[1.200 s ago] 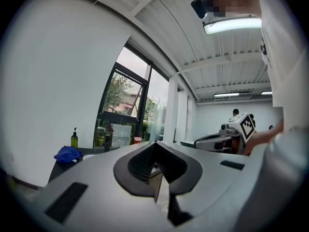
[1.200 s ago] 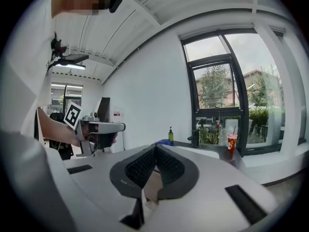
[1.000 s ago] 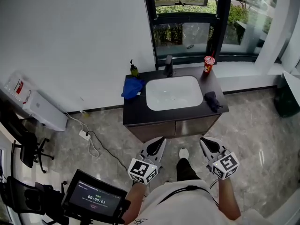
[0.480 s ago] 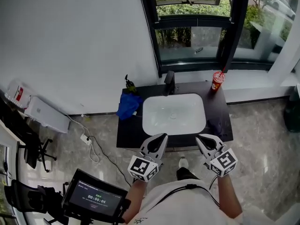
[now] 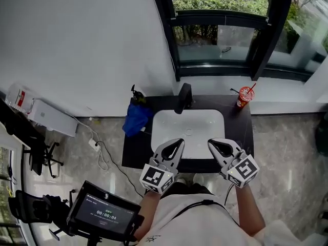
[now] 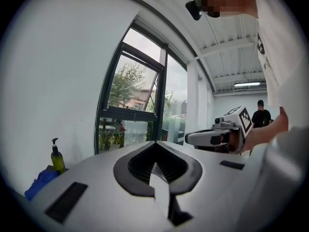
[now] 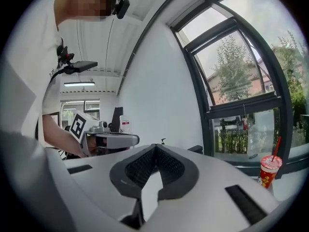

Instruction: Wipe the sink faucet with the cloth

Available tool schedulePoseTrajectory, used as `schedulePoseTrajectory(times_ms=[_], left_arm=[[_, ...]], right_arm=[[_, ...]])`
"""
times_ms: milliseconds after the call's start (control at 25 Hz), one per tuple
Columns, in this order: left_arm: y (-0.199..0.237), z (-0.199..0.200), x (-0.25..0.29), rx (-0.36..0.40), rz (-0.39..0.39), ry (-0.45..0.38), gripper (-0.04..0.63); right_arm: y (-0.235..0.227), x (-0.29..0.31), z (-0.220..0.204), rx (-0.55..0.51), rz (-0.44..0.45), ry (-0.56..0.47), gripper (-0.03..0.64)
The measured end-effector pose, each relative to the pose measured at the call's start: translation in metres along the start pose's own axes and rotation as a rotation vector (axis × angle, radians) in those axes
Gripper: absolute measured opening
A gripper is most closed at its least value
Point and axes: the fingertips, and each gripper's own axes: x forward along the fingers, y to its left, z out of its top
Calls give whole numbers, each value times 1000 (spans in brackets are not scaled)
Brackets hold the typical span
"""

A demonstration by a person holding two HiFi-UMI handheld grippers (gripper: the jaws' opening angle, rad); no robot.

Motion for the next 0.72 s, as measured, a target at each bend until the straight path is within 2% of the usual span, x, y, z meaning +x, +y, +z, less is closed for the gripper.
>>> schedulePoseTrajectory(times_ms=[160, 280, 400, 720], left_arm=[[12, -3, 12, -1, -14, 14, 0], [6, -8, 26, 11, -81, 30, 0], [-11, -21, 44, 27, -184, 57, 0], [-96, -80, 97, 45, -512, 182, 0]], right_arm=[[-8, 11, -6, 4, -8, 13, 5], [-15, 8, -10, 9, -65, 1, 5], [-32, -8, -24, 20, -179, -13, 5], [-67, -91, -99, 105, -513, 87, 5]])
